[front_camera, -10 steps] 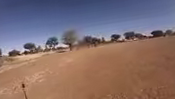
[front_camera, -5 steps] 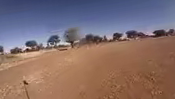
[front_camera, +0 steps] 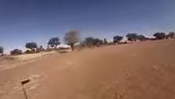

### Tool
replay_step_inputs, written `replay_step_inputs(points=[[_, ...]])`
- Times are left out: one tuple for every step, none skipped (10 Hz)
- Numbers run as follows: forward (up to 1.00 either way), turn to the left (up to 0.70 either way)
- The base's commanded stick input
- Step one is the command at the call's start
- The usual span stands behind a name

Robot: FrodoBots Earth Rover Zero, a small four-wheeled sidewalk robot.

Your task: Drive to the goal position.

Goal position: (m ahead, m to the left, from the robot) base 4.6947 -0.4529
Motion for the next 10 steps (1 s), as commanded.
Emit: replay_step_inputs(points=[[0.50,0.00],[0.50,0.00],[0.50,0.00],[0.50,-0.16],[0.50,-0.50],[0.50,-0.24],[0.50,0.00],[0.50,0.00],[0.50,0.00],[0.50,0.00]])
